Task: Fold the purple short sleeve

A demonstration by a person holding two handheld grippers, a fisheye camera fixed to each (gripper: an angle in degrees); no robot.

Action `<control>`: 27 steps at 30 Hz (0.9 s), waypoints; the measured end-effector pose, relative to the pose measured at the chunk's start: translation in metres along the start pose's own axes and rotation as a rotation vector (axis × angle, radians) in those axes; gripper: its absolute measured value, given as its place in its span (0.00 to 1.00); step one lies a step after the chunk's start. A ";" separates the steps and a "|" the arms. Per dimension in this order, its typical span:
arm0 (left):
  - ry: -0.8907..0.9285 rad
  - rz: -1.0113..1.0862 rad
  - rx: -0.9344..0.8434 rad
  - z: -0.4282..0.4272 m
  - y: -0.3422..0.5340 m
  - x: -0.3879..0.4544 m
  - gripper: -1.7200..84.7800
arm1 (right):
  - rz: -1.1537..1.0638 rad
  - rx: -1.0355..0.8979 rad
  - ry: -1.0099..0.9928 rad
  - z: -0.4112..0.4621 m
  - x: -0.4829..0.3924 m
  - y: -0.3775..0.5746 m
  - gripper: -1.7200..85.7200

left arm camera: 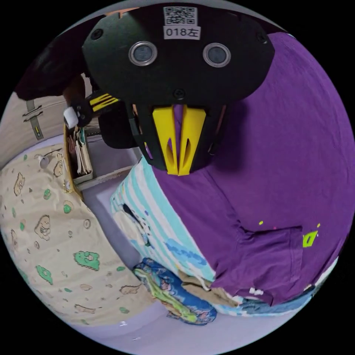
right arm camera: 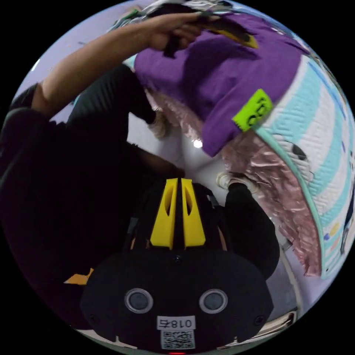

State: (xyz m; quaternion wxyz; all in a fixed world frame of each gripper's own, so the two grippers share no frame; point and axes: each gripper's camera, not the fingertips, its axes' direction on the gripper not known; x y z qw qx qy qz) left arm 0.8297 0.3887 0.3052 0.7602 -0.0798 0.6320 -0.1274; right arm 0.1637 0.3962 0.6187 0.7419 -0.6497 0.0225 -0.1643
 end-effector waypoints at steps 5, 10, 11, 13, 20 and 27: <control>0.017 0.130 0.179 -0.042 0.055 0.027 0.01 | 0.069 0.356 0.002 -0.051 0.004 0.000 0.07; -0.032 0.101 0.021 -0.028 0.118 0.035 0.01 | 0.055 0.454 0.022 -0.052 -0.014 -0.041 0.09; -0.039 0.075 0.001 -0.024 0.124 0.034 0.01 | 0.070 0.437 0.099 -0.047 -0.021 -0.055 0.09; -0.047 -0.005 -0.054 -0.008 0.147 0.026 0.01 | 0.071 0.399 0.213 -0.040 -0.033 -0.073 0.09; -0.086 0.038 -0.175 0.023 0.161 0.031 0.01 | 0.109 0.226 0.499 -0.008 -0.061 -0.120 0.11; -0.090 0.075 -0.170 0.017 0.164 0.030 0.01 | 0.116 0.203 0.519 -0.032 -0.067 -0.121 0.03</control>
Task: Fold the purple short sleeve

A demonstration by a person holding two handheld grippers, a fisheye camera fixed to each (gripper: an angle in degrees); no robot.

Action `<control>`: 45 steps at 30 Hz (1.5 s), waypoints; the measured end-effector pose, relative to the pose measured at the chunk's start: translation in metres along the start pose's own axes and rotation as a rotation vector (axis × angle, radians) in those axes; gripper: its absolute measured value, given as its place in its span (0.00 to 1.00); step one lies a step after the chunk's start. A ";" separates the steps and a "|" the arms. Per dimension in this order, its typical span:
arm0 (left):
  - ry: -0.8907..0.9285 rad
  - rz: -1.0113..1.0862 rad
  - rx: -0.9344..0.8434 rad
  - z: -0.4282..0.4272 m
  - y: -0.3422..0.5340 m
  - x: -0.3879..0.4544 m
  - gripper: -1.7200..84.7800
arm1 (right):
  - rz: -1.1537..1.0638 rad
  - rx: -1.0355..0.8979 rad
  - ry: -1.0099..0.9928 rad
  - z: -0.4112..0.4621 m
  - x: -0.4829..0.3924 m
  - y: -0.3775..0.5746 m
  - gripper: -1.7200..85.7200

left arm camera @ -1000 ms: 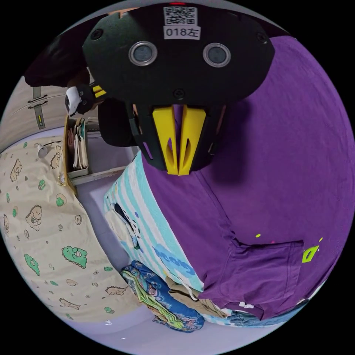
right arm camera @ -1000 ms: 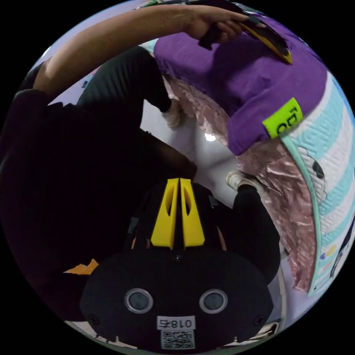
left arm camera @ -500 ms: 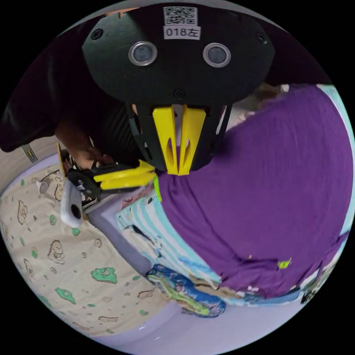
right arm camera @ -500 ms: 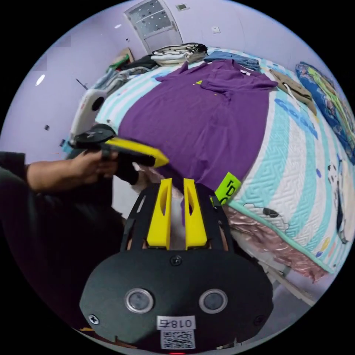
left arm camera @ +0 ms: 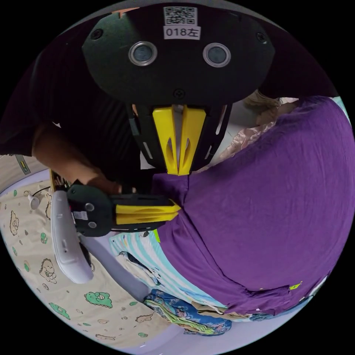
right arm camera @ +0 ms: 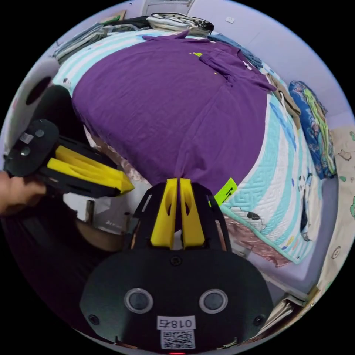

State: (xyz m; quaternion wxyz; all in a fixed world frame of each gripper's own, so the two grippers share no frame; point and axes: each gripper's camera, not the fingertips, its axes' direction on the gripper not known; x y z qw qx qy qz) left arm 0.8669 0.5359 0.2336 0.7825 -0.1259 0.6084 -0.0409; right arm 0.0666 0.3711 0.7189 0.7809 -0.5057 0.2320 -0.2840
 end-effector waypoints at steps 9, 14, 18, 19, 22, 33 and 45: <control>0.004 0.032 0.101 -0.014 -0.004 -0.017 0.01 | 0.080 0.096 -0.668 -0.080 0.103 -0.001 0.04; 0.062 -0.046 -0.053 0.013 -0.006 -0.037 0.04 | 0.025 -0.113 -0.803 -0.042 0.092 -0.032 0.10; 0.056 -0.106 -0.053 -0.003 0.007 -0.046 0.02 | -0.045 -0.082 -0.645 -0.081 0.084 -0.023 0.09; 0.044 -0.088 0.013 -0.018 0.008 -0.043 0.01 | -0.056 -0.073 -0.581 -0.095 0.086 -0.017 0.09; 0.048 0.001 0.193 -0.048 0.003 -0.032 0.01 | -0.042 -0.038 -0.496 -0.117 0.101 -0.006 0.09; 0.129 -0.007 -0.039 -0.011 -0.030 -0.042 0.01 | -0.061 -0.320 -0.569 -0.106 0.115 -0.033 0.08; 0.023 0.024 0.491 -0.154 -0.075 -0.098 0.01 | 0.258 0.509 -0.475 -0.280 0.289 -0.145 0.10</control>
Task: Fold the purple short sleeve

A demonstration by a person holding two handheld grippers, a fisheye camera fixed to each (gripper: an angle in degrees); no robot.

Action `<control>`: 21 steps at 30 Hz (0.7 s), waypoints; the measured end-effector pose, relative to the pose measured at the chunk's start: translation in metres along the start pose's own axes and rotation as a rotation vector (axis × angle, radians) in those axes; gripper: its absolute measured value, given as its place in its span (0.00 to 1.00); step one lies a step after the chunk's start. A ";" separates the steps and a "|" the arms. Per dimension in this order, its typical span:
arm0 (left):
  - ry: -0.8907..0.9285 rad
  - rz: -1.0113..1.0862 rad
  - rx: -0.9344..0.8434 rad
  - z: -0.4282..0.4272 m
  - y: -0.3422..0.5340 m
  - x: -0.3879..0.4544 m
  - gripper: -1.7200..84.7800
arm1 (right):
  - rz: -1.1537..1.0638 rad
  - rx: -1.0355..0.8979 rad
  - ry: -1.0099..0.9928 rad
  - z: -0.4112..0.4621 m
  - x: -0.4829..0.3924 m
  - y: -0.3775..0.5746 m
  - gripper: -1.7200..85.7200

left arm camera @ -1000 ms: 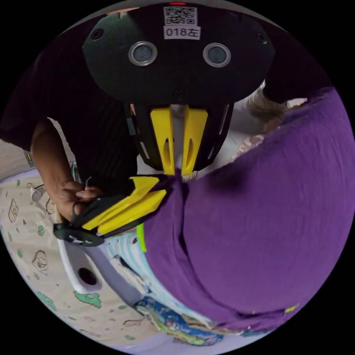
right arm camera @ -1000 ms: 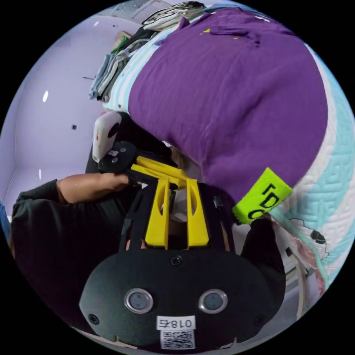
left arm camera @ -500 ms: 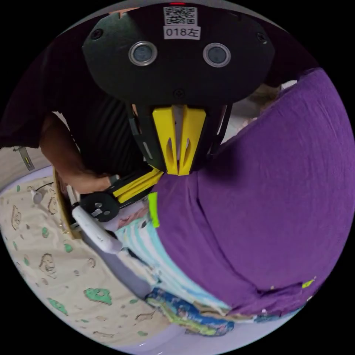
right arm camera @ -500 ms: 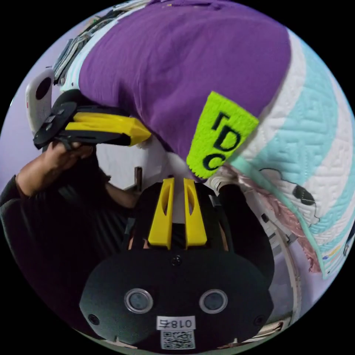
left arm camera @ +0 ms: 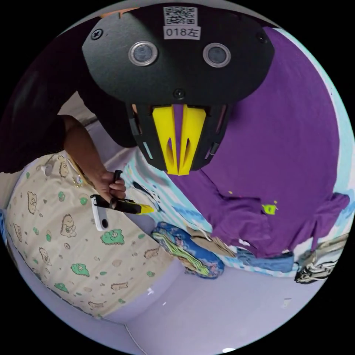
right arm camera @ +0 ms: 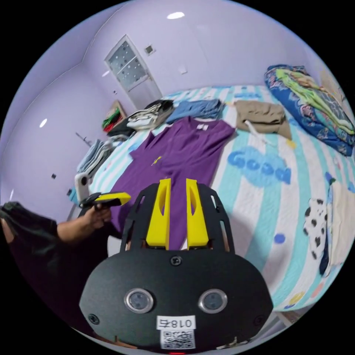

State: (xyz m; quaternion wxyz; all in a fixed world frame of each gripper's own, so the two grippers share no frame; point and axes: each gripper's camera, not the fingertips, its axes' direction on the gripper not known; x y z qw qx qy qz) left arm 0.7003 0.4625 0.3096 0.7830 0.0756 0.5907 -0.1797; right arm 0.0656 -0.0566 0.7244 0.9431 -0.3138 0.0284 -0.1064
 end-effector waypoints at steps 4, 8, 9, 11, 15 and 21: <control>-0.126 -0.028 0.084 -0.017 -0.045 -0.044 0.01 | 0.127 0.059 0.022 0.038 0.042 -0.103 0.10; -0.262 -0.029 0.112 -0.020 -0.086 -0.078 0.03 | 0.290 0.007 -0.065 0.093 0.088 -0.197 0.11; -0.299 -0.034 0.114 -0.018 -0.100 -0.090 0.04 | 0.311 -0.003 -0.063 0.100 0.093 -0.208 0.11; -0.353 -0.032 0.107 -0.013 -0.120 -0.107 0.06 | 0.364 -0.064 -0.011 0.125 0.105 -0.244 0.12; -0.442 0.032 0.026 0.011 -0.164 -0.132 0.10 | 0.345 -0.195 0.040 0.158 0.102 -0.287 0.12; -0.451 0.107 -0.153 0.052 -0.201 -0.148 0.13 | -0.140 -0.369 0.251 0.185 0.029 -0.339 0.10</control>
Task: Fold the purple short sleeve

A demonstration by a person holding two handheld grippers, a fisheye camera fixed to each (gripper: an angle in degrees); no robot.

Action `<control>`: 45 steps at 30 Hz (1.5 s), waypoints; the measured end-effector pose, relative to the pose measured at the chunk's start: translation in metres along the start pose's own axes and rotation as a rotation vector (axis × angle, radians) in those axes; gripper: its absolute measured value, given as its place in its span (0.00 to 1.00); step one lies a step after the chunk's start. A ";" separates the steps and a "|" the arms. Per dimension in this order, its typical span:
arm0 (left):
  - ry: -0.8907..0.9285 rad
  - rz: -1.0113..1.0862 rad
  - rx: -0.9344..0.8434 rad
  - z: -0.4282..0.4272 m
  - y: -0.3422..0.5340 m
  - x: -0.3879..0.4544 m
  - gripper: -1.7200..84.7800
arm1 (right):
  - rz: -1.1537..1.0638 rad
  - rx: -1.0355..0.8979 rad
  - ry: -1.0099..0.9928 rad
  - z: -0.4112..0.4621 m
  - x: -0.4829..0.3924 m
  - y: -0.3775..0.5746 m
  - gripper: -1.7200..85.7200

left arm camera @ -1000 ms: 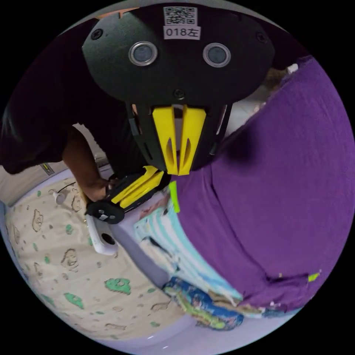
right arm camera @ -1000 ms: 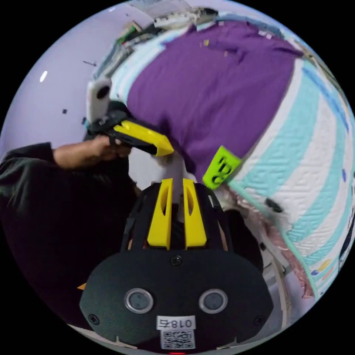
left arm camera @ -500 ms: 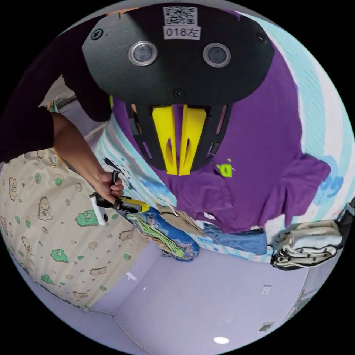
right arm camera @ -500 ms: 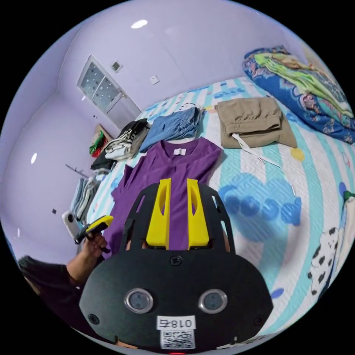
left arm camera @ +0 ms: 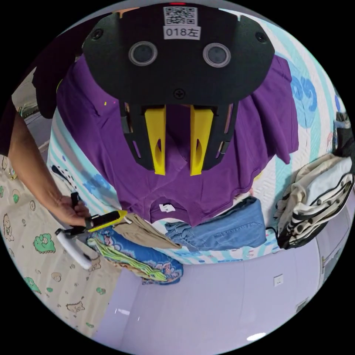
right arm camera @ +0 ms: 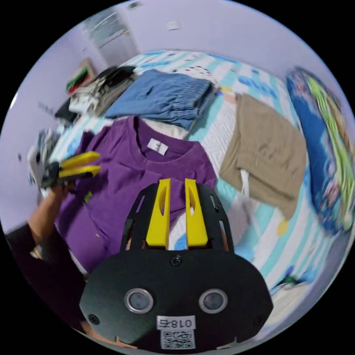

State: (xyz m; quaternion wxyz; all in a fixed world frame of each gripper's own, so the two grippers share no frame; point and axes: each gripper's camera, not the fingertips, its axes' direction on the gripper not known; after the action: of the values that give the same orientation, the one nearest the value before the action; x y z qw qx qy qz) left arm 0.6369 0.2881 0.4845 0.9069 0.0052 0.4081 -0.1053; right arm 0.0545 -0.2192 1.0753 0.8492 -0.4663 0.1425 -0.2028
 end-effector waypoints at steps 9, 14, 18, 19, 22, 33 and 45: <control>-0.060 0.054 -0.091 0.021 -0.003 0.011 0.06 | -0.556 -0.310 0.355 0.056 -0.067 -0.041 0.11; -0.077 0.058 -0.042 0.006 0.004 0.016 0.02 | -0.555 -0.367 0.347 0.070 -0.071 -0.059 0.04; -0.059 0.030 0.012 -0.016 0.018 0.013 0.01 | -0.632 -0.323 0.426 0.055 -0.094 -0.061 0.01; -0.054 0.012 0.028 -0.023 0.022 0.010 0.01 | -0.659 -0.305 0.444 0.052 -0.103 -0.063 0.01; -0.036 -0.061 0.051 -0.037 0.036 0.000 0.01 | -0.696 -0.242 0.474 0.054 -0.120 -0.075 0.02; 0.031 -0.174 -0.023 -0.037 0.056 -0.038 0.03 | -0.040 0.303 0.196 0.031 -0.036 -0.063 0.09; 0.024 -0.293 0.176 -0.158 0.119 -0.072 0.08 | 0.270 0.182 -0.060 0.107 0.018 0.018 0.04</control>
State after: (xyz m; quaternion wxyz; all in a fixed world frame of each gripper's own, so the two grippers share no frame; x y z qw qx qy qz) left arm 0.4967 0.4330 0.4235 0.8728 0.0264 0.4046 -0.2716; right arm 0.1207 -0.1404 1.1152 0.9115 -0.3697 0.1594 -0.0847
